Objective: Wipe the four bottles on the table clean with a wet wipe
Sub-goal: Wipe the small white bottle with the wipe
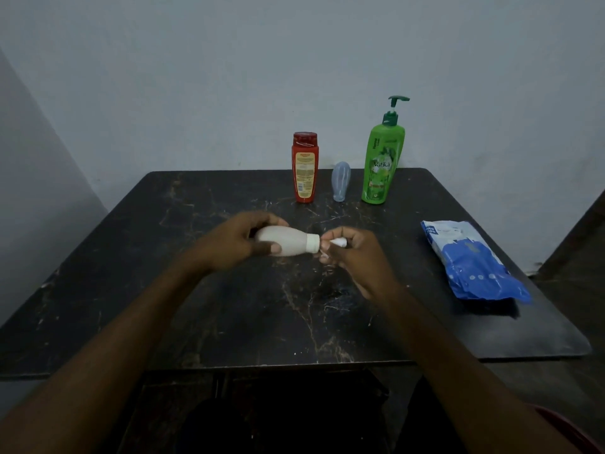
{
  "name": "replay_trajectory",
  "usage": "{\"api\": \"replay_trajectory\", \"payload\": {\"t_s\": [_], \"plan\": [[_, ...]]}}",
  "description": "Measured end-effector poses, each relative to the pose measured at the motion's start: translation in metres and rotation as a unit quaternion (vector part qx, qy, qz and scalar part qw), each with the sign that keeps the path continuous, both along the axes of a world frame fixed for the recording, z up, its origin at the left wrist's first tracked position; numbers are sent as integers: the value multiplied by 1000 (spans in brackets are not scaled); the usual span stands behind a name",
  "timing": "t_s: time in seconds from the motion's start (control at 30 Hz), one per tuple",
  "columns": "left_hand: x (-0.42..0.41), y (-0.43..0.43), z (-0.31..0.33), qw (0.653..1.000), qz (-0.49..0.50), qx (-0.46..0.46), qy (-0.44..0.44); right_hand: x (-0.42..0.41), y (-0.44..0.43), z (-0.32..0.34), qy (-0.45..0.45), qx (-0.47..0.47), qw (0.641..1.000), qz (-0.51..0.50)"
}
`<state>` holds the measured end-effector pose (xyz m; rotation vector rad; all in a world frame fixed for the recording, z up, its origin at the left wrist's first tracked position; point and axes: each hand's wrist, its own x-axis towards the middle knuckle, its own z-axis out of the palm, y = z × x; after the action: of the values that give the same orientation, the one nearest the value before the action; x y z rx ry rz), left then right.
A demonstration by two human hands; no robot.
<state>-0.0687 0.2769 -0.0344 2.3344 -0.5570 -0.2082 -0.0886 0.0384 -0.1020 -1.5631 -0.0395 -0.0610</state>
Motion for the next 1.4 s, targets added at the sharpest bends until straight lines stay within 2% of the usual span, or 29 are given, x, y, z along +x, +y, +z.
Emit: {"api": "replay_trajectory", "payload": {"t_s": [0.23,0.37,0.47,0.6,0.97,1.4], "plan": [[51,8,7,990,106,9,-90,61,13,-8,20,11,999,-32],[82,13,6,978,121,39,-164,100,14,-16,28,-60,997,-43],[105,10,11,971,138,60,-187,118,15,-15,11,-127,990,-65],[139,8,19,964,137,92,-208,134,16,-15,-20,-161,985,-66],[202,8,21,960,113,167,-193,150,19,-31,-53,-164,980,-103],[216,3,6,966,95,177,-164,153,18,-34,-53,-151,981,-112]]}}
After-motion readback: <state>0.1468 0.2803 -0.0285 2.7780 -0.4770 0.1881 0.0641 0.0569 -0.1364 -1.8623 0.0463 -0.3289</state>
